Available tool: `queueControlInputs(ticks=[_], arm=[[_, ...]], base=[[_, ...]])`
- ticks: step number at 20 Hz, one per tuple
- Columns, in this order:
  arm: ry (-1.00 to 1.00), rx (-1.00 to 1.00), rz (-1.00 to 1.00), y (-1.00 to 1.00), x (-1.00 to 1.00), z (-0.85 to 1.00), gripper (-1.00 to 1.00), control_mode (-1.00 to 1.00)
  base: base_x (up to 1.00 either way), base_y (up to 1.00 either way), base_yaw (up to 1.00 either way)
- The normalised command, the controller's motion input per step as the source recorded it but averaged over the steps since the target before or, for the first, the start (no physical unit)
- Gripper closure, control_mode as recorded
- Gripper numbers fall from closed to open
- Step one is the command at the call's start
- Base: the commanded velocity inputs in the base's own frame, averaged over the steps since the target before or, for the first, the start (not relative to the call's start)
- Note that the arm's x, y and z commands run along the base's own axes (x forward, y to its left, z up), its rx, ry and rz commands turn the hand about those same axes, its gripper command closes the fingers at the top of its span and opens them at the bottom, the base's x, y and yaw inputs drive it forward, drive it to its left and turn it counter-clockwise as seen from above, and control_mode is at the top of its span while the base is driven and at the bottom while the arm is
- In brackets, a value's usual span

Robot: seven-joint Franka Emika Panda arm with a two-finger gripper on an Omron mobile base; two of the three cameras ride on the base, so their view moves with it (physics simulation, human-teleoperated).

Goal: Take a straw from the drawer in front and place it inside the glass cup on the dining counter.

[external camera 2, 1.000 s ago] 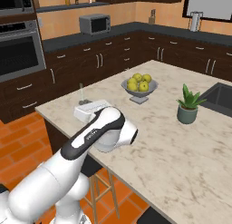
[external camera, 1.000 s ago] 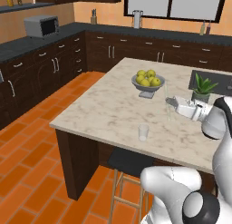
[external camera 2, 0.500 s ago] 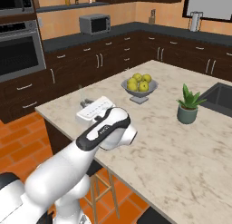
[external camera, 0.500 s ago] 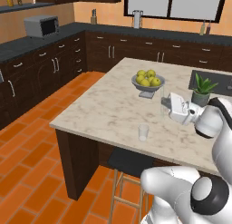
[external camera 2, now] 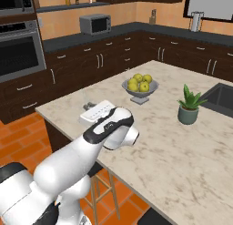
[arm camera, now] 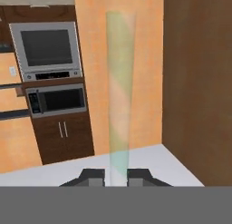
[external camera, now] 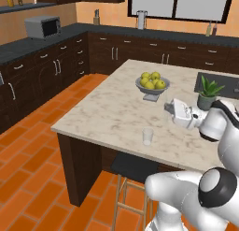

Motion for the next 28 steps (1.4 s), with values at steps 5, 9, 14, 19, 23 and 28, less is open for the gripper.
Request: queueControlInputs(ticks=[5,9,14,19,23,28], arm=[[0.03,-0.09,0.0,0.14,0.26,-0.46,1.0,-1.0],[0.0,-0.05,0.0,0.21,0.34,-0.33,1.0,-1.0],[0.03,0.0,0.0,0.08,0.16,-0.21,1.0,-1.0],[0.08,0.0,0.0,0.0,0.1,-0.29,1.0,-1.0],[0.04,0.0,0.0,0.03,0.31,-0.11,1.0,-1.0],[0.0,0.0,0.0,0.03,0.35,-0.12,1.0,-1.0]], base=[[0.0,0.0,0.0],[0.0,0.0,0.0],[0.0,0.0,0.0],[0.0,0.0,0.0],[0.0,0.0,0.0],[0.0,0.0,0.0]])
